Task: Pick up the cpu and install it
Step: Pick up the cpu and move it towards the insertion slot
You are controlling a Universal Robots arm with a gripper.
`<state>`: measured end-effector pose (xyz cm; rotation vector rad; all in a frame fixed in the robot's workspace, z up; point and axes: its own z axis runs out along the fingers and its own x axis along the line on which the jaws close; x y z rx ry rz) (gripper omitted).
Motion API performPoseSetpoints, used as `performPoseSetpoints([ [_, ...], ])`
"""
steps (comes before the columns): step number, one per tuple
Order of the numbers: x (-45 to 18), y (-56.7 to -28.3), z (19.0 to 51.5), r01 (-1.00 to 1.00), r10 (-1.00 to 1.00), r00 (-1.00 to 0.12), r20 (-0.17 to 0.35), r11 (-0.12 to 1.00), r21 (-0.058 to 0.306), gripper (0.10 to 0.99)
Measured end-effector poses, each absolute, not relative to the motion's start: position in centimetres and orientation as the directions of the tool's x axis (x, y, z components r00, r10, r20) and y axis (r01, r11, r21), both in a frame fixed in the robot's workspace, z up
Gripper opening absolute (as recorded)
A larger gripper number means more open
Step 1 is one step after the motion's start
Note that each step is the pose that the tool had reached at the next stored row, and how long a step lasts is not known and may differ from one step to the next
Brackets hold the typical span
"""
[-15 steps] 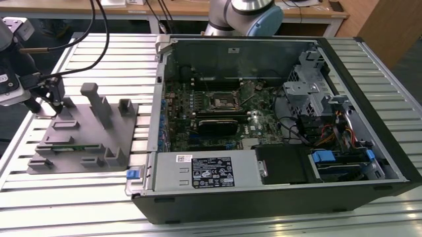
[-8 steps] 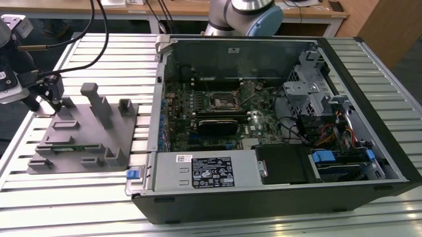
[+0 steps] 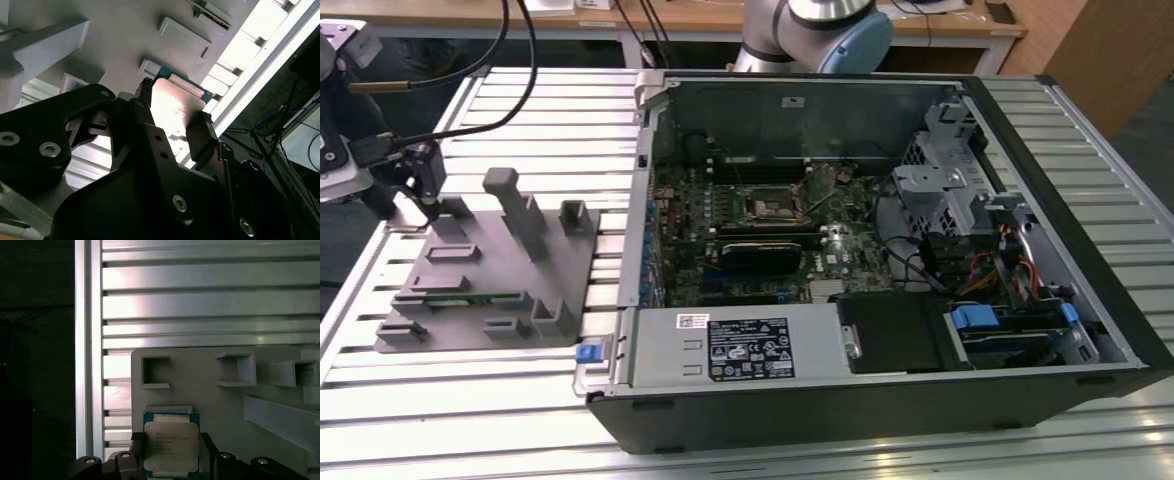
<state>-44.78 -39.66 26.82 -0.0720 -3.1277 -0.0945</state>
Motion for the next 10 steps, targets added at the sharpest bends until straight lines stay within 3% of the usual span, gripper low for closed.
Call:
performPoseSetpoints([
  [10, -44.78, -39.54, 27.77, 0.046, 0.046, -0.999, 0.013, 0.997, 0.060, 0.525],
])
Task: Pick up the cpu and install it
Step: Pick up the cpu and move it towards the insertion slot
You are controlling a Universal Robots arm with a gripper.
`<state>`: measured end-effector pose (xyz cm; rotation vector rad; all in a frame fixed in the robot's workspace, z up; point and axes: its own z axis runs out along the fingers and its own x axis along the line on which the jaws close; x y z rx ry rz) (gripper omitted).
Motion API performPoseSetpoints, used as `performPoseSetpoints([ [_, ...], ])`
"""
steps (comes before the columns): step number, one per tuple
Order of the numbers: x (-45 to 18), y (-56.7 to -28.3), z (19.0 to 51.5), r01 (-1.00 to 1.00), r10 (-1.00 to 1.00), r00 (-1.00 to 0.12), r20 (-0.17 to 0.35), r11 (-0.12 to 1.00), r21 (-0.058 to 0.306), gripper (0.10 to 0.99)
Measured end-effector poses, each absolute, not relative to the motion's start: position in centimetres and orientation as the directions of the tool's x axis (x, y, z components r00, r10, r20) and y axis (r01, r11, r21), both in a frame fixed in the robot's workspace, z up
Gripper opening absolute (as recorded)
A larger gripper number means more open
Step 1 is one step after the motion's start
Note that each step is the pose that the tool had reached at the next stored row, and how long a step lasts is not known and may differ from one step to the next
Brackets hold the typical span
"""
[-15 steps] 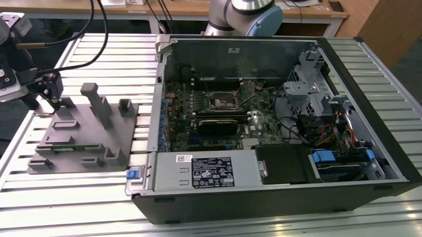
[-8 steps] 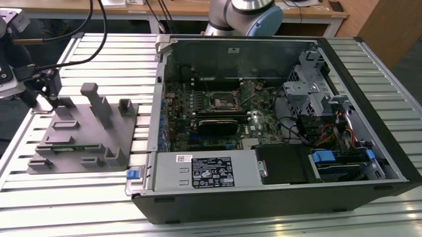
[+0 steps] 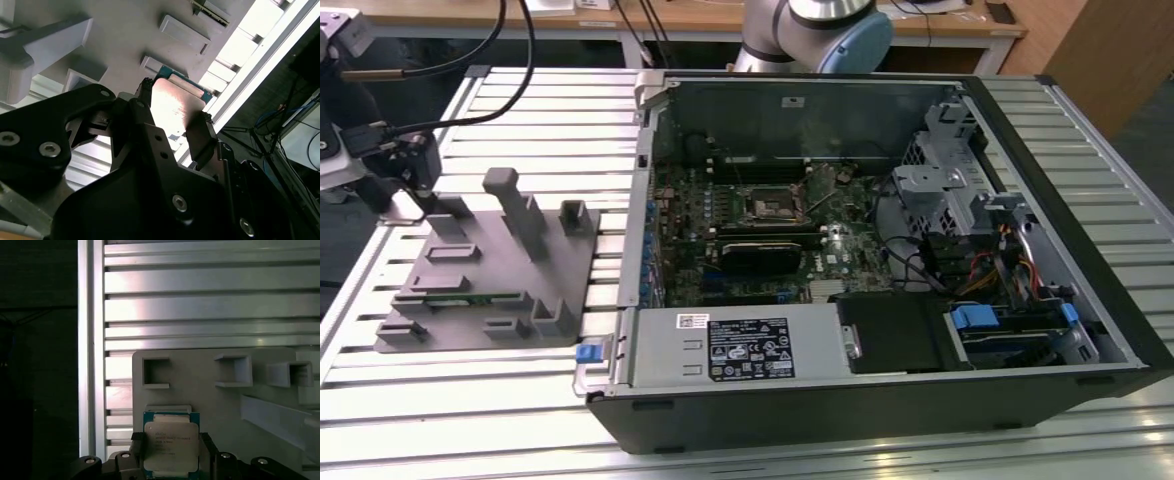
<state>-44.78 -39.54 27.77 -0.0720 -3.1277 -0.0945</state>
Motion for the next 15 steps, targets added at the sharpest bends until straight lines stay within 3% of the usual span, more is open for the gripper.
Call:
performPoseSetpoints([
  [15, -44.78, -39.31, 28.79, 0.046, 0.046, -0.999, 0.013, 0.997, 0.060, 0.525],
])
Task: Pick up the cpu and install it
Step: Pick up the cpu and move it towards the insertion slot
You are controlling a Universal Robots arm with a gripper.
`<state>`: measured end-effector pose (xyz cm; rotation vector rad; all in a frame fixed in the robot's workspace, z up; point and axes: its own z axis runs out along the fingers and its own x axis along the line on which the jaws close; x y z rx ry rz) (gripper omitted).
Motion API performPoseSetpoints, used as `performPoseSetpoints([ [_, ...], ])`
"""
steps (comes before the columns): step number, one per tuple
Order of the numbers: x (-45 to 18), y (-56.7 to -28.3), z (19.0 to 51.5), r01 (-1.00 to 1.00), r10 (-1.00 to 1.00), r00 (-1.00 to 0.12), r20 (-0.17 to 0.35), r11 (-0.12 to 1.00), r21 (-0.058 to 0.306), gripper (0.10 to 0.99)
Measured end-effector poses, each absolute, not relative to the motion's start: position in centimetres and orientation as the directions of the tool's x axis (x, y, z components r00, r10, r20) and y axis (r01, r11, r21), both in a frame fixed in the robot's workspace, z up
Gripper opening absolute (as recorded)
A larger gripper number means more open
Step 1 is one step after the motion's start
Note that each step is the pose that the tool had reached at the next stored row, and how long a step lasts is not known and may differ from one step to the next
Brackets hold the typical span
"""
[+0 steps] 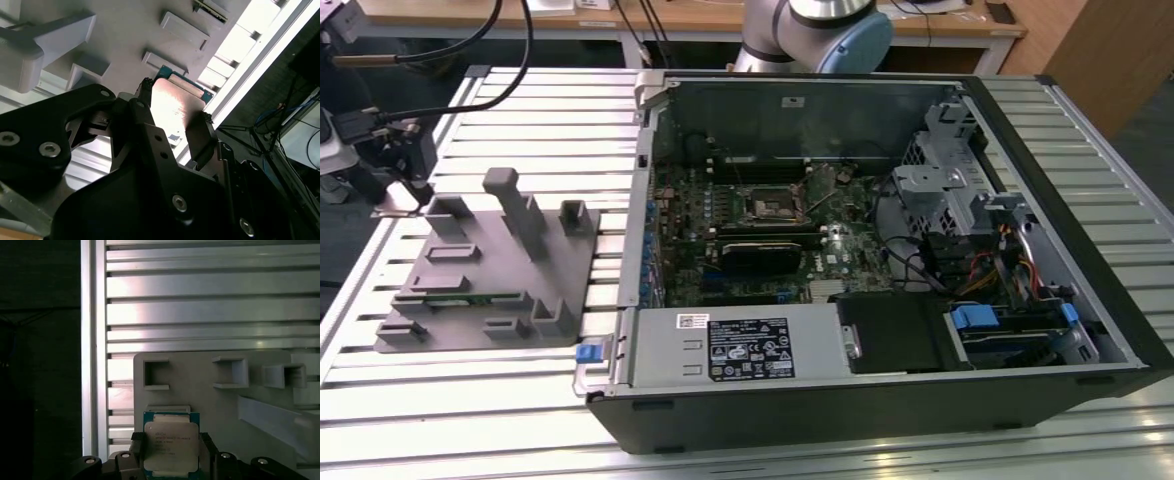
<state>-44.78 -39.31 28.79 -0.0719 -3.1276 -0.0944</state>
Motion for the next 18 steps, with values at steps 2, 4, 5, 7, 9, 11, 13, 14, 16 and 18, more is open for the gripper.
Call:
performPoseSetpoints([
  [2, -44.8, -39.3, 28.9, 0.046, 0.046, -0.999, 0.013, 0.997, 0.060, 0.525],
  [4, -44.8, -39.2, 29.1, 0.046, 0.046, -0.999, 0.013, 0.997, 0.060, 0.525],
  [5, -44.8, -39.2, 29.2, 0.046, 0.046, -0.999, 0.013, 0.997, 0.060, 0.525],
  [7, -44.8, -39.2, 29.4, 0.046, 0.046, -0.999, 0.013, 0.997, 0.060, 0.525],
  [9, -44.8, -39.1, 29.6, 0.047, 0.046, -0.999, 0.013, 0.997, 0.060, 0.525],
  [11, -44.8, -39.1, 29.8, 0.047, 0.046, -0.999, 0.013, 0.997, 0.060, 0.525],
  [13, -44.8, -39.0, 29.9, 0.047, 0.046, -0.999, 0.013, 0.997, 0.060, 0.525],
  [14, -44.8, -39.0, 29.9, 0.047, 0.046, -0.999, 0.013, 0.997, 0.060, 0.525],
  [16, -44.8, -39.0, 30.0, 0.047, 0.046, -0.999, 0.013, 0.997, 0.060, 0.525],
  [18, -44.8, -38.9, 30.0, 0.047, 0.046, -0.999, 0.013, 0.997, 0.060, 0.525],
])
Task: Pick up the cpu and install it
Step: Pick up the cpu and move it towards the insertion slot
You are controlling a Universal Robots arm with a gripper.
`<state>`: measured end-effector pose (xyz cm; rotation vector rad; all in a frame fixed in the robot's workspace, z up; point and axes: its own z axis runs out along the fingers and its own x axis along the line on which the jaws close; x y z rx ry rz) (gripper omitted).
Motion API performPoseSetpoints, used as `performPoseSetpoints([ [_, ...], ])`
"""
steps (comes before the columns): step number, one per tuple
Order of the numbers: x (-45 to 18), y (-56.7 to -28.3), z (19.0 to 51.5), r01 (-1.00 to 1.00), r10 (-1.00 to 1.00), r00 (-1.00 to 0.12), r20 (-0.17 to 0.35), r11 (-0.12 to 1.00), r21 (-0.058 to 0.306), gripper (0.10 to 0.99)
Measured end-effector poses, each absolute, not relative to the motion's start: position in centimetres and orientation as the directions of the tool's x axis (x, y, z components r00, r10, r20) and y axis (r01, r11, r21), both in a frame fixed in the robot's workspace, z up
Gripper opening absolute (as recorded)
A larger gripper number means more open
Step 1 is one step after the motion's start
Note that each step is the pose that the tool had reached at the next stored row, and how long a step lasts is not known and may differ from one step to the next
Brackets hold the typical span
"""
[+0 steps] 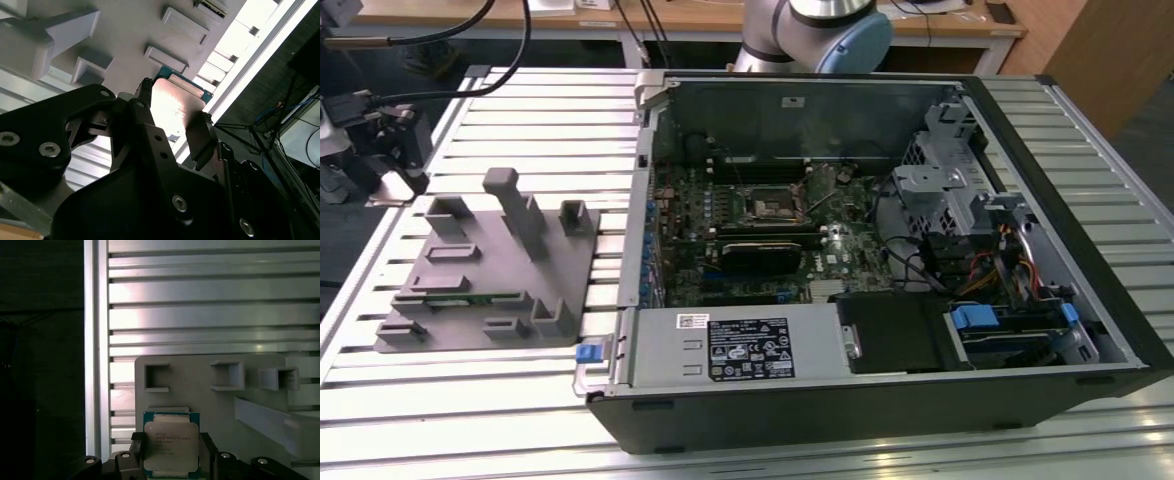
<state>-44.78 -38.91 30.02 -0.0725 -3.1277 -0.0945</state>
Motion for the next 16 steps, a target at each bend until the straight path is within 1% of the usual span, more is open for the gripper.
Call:
performPoseSetpoints([
  [16, -44.78, -38.65, 30.88, 0.047, 0.046, -0.999, 0.013, 0.997, 0.060, 0.525],
])
